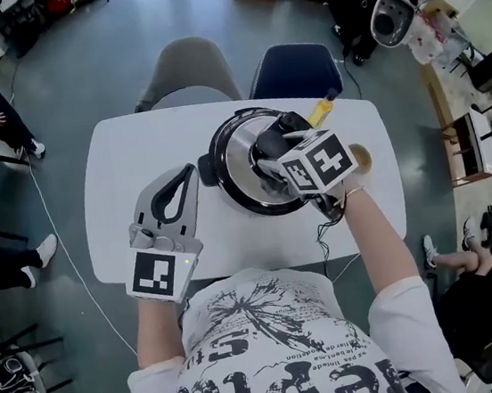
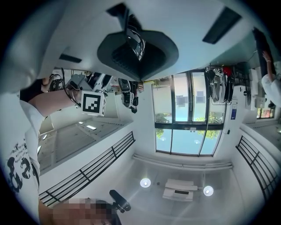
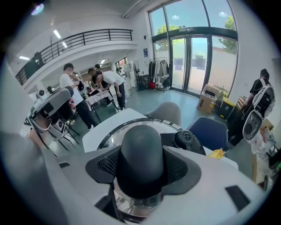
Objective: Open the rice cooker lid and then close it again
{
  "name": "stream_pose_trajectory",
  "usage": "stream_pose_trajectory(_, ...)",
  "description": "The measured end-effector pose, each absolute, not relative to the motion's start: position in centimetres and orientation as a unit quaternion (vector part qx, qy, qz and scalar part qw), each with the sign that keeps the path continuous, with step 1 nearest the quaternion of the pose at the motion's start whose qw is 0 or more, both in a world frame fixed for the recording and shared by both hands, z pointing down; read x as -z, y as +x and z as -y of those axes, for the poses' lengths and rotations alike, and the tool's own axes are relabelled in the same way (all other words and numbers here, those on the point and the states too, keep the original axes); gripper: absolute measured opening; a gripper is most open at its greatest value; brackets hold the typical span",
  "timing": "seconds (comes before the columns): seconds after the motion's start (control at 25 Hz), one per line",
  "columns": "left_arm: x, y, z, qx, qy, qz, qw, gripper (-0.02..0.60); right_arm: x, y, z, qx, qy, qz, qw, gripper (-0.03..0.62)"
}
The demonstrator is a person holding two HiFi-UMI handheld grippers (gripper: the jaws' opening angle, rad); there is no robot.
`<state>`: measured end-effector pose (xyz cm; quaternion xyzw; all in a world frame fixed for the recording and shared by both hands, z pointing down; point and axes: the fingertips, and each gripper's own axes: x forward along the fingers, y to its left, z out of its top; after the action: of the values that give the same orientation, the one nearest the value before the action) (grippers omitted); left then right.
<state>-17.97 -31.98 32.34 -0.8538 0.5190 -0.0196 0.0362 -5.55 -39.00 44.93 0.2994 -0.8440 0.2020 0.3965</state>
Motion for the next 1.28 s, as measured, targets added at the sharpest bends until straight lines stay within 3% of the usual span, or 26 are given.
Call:
stream_pose_trajectory(0.24,-33.5,-21.0,35.5,0.016,-0.851,-0.525,0.022,0.014,-46.8,-7.3,42.6,-0.201,0.311,0.833,0.411,0.291)
stream_pose_trajectory(0.72,-34.7,-20.9,37.4,0.025,-0.860,-0.509,0.017,0.012,-48.3,-7.7,43.6,-0.212,0.313,0.824,0.422,0.293)
stream_pose_trajectory(1.04,-34.6,-20.1,36.3,0.024,-0.863,-0.504,0.015,0.012,-48.4,-7.7,43.2,-0.209,0.323,0.839,0.384,0.301)
stream_pose_trajectory(1.12,-34.6,-19.8,35.3,0.023,-0.863,-0.504,0.016,0.012,-48.5,-7.8,42.8,-0.200,0.327,0.844,0.376,0.340)
stream_pose_trajectory(1.2,-34.7,-19.1,34.4,0.024,-0.865,-0.502,0.019,0.012,-48.2,-7.5,42.8,-0.174,0.343,0.847,0.367,0.422)
stream_pose_trajectory(1.28,-34.6,-18.2,33.5,0.024,-0.866,-0.499,0.021,0.012,-47.2,-6.8,43.1,-0.146,0.359,0.849,0.358,0.430)
